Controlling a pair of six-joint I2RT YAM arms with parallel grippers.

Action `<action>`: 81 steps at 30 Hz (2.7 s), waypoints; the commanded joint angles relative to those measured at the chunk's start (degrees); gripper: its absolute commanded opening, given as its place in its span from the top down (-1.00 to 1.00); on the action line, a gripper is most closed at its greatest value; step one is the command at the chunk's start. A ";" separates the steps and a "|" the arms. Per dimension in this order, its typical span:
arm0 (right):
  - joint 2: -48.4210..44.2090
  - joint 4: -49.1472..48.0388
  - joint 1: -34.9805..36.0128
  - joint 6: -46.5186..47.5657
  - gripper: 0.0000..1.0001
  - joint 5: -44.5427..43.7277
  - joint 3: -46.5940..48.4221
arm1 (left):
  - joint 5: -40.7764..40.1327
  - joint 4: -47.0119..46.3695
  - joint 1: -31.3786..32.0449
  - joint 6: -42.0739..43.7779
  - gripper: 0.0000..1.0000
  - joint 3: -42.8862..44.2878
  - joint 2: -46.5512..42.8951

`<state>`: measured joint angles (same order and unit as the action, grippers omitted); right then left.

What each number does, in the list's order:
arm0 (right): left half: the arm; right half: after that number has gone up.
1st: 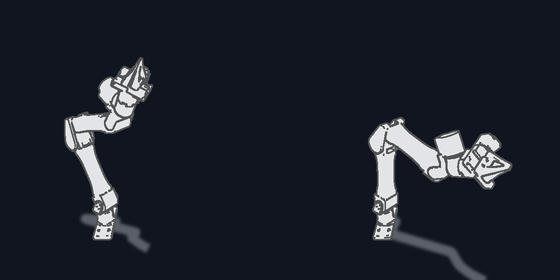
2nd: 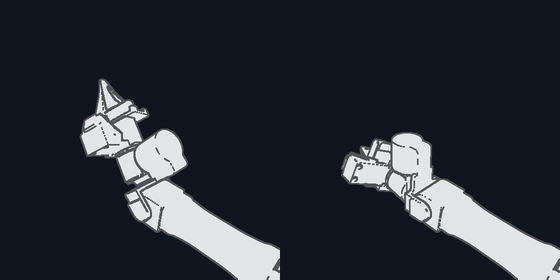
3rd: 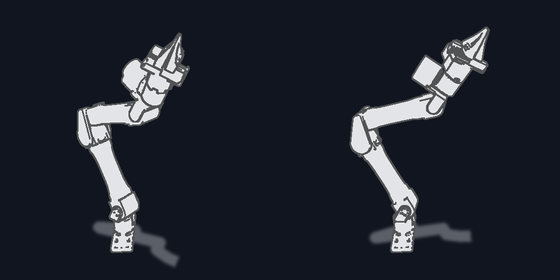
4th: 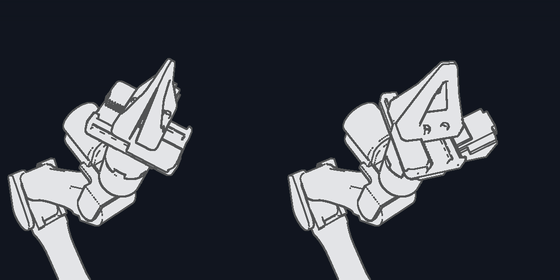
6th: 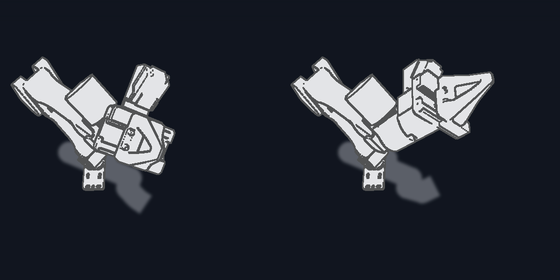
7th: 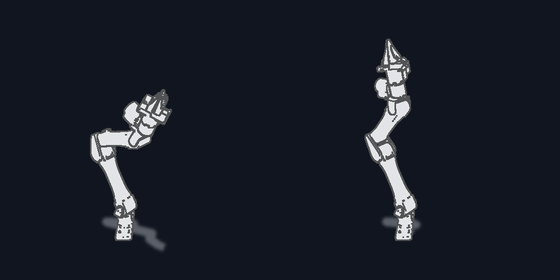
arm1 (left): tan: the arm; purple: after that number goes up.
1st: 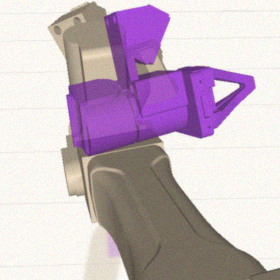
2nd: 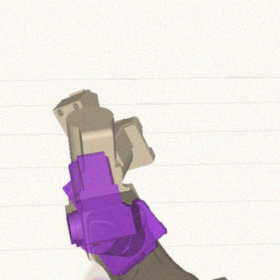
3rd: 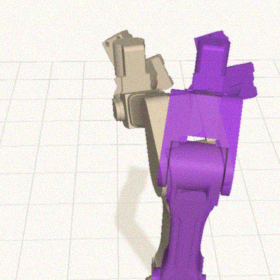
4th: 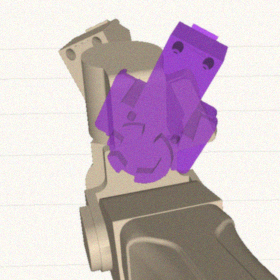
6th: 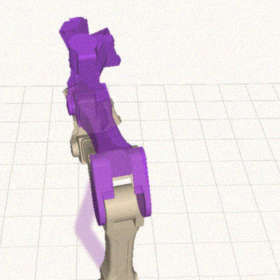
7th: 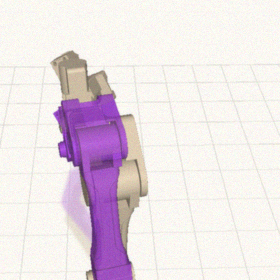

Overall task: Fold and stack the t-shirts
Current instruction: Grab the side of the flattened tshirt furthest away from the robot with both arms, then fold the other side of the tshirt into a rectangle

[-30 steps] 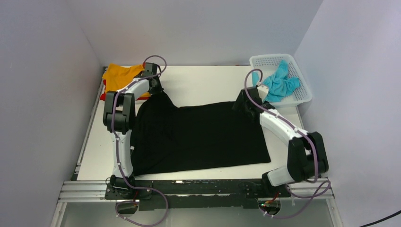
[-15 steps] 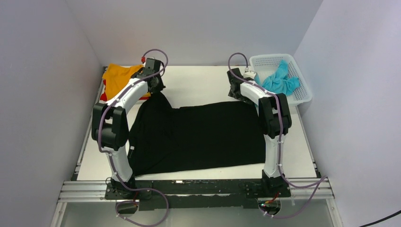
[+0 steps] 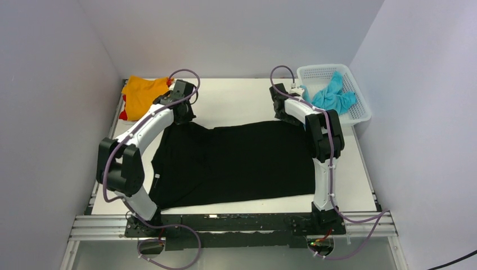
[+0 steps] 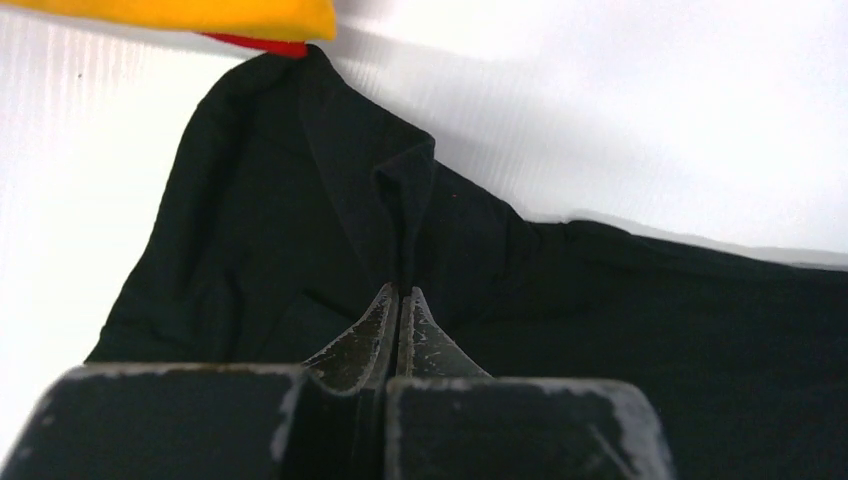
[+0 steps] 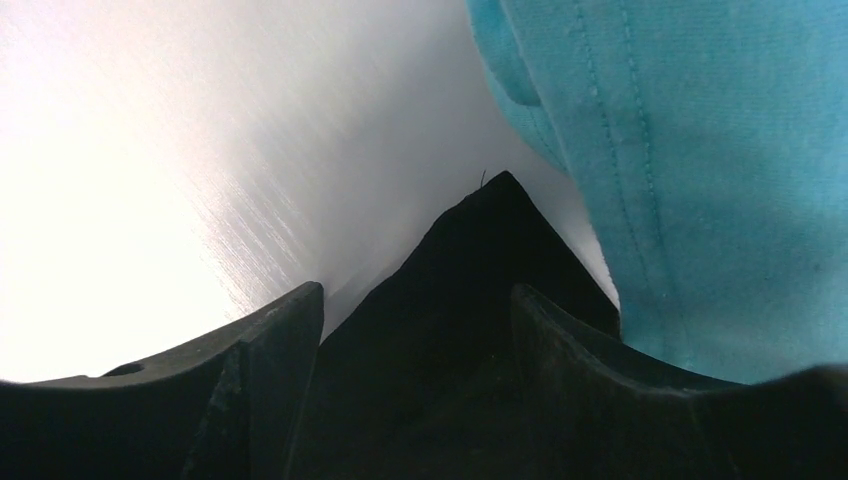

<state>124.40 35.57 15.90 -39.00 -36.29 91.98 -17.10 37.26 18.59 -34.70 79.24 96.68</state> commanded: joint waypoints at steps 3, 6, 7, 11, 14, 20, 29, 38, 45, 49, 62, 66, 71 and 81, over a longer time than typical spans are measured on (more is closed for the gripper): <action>-2.83 1.56 -0.39 -0.12 -0.27 -2.44 -3.75 | -3.37 2.03 1.36 -3.58 1.00 -2.94 -6.98; -3.97 1.70 -0.35 -0.55 -0.08 -3.16 -5.01 | -5.06 3.12 2.24 -4.96 1.00 -4.78 -8.87; -4.40 1.21 -0.32 -0.51 -0.03 -3.25 -5.69 | -5.54 3.54 2.50 -5.61 1.00 -5.43 -9.40; -5.05 -0.99 -0.36 -0.24 0.27 -3.81 -7.18 | -5.74 2.87 2.86 -7.35 1.00 -9.16 -11.86; -4.94 -1.62 -0.37 0.34 0.43 -4.12 -6.63 | -4.65 2.47 2.90 -8.25 1.00 -11.22 -13.42; -7.48 -6.29 -0.29 4.04 1.00 -2.81 -8.37 | -4.29 3.28 3.42 -9.60 1.00 -13.83 -16.82; -16.92 -11.59 1.59 8.14 1.00 -3.11 -16.12 | -3.52 5.00 4.43 -12.98 1.00 -19.17 -24.97; -24.40 -8.85 4.50 9.03 1.00 -6.16 -20.57 | -8.00 11.62 8.37 -20.67 1.00 -23.83 -33.38; -30.11 -9.61 5.29 10.05 1.00 -5.00 -24.31 | -11.05 19.93 13.47 -26.16 1.00 -23.93 -37.67; -32.17 -8.68 5.60 10.08 1.00 -5.26 -25.28 | -11.31 24.04 15.35 -28.49 1.00 -24.11 -39.87; -37.60 -8.79 6.33 10.67 1.00 -5.14 -30.84 | -5.00 29.76 21.50 -33.24 1.00 -28.46 -42.99; -38.06 -8.93 6.57 10.42 1.00 -5.64 -32.36 | -3.59 30.81 23.84 -36.02 1.00 -31.39 -43.71; -38.24 -10.43 7.53 10.17 1.00 -6.00 -35.40 | 1.59 23.56 24.61 -35.94 1.00 -39.50 -44.66; -38.63 -10.97 8.79 6.04 0.78 -9.72 -40.97 | 8.08 10.50 25.50 -32.61 0.89 -45.80 -44.16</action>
<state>88.23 26.00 24.29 -30.63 -42.41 52.10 -12.49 52.66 43.46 -69.10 32.99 51.81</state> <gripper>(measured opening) 0.087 0.042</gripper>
